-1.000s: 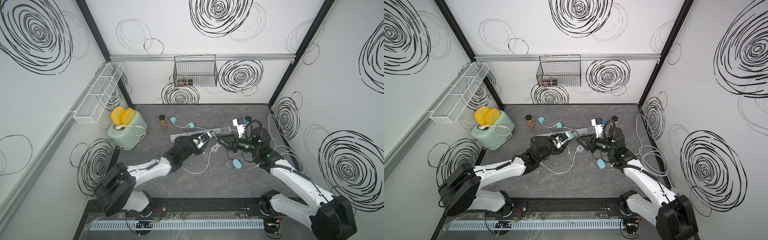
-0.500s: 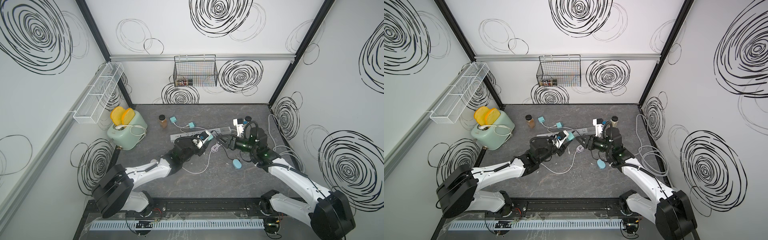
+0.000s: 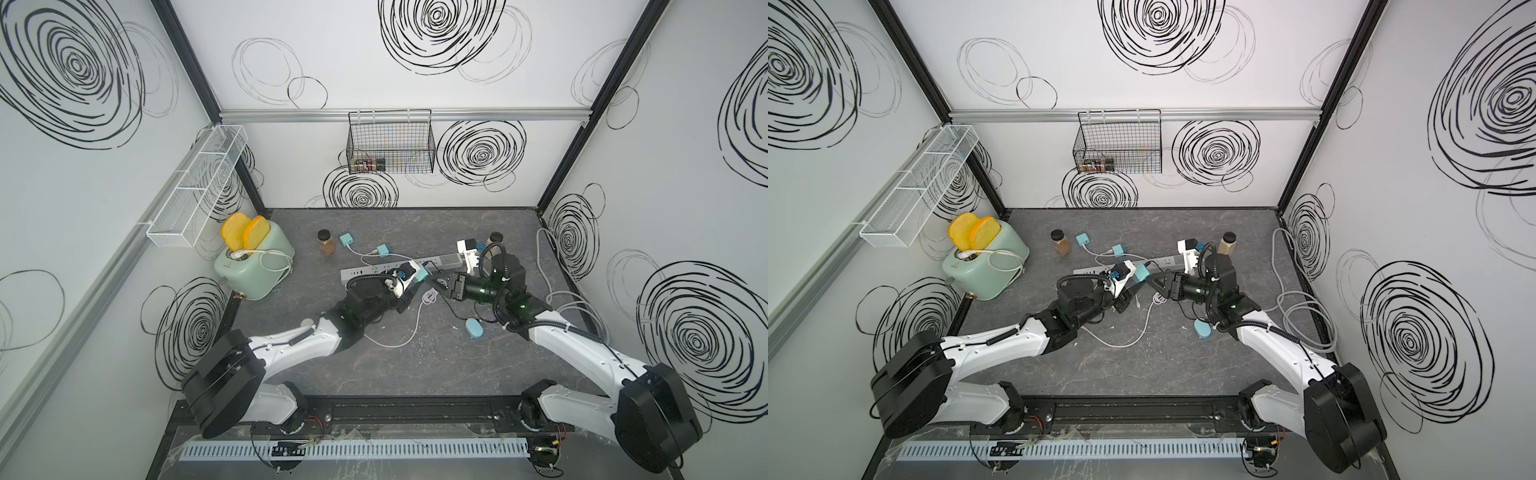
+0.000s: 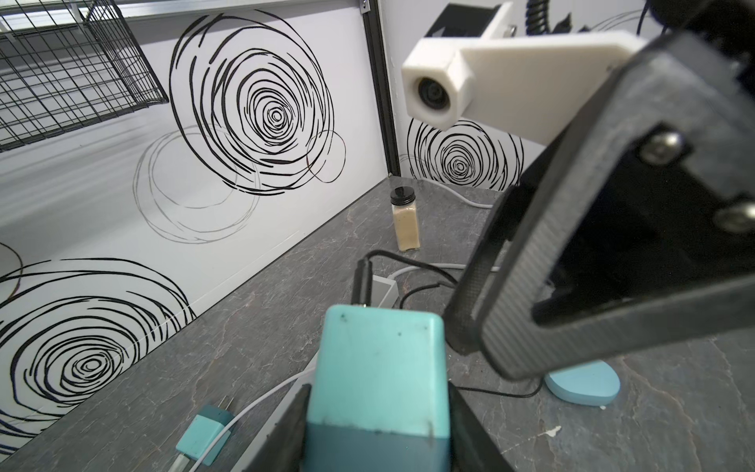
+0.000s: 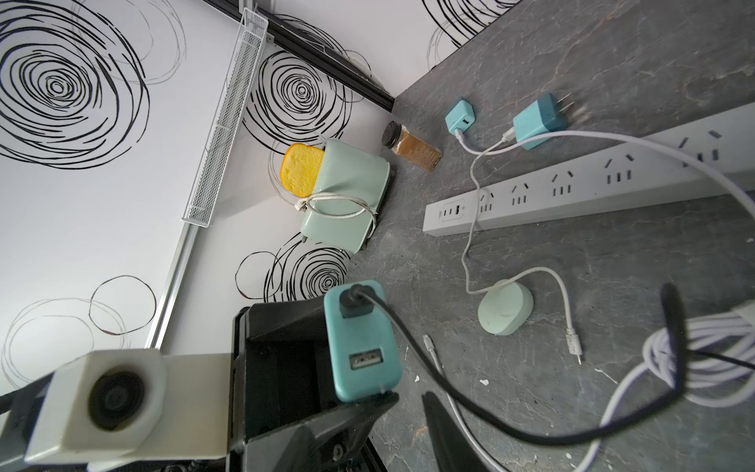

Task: Charge the bluetooth headset
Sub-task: Pick up the plug from the center of the board.

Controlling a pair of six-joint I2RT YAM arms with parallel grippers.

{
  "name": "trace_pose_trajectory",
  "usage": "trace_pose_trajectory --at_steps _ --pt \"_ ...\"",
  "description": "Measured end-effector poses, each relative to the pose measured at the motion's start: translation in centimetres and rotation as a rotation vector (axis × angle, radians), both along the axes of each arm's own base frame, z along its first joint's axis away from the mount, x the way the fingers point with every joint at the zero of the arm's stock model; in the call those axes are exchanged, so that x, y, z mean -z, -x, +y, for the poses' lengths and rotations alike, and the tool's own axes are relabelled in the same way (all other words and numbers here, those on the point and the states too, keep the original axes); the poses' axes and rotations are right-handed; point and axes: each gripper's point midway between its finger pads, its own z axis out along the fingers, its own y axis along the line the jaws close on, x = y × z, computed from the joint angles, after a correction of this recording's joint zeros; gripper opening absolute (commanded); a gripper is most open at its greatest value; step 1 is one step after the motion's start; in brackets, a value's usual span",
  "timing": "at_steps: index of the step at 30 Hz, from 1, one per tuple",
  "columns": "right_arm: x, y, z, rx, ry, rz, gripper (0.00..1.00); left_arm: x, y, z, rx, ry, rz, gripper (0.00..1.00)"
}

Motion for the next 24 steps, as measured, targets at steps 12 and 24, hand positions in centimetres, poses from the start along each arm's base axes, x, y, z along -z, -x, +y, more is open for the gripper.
trace_pose_trajectory --at_steps 12,24 --pt "0.2 -0.7 0.5 -0.015 -0.026 0.021 0.34 0.1 0.9 -0.7 0.044 0.029 0.021 0.22" --pt "0.3 -1.5 -0.5 -0.052 -0.011 -0.041 0.06 0.6 0.7 -1.5 0.062 0.077 0.044 0.66"
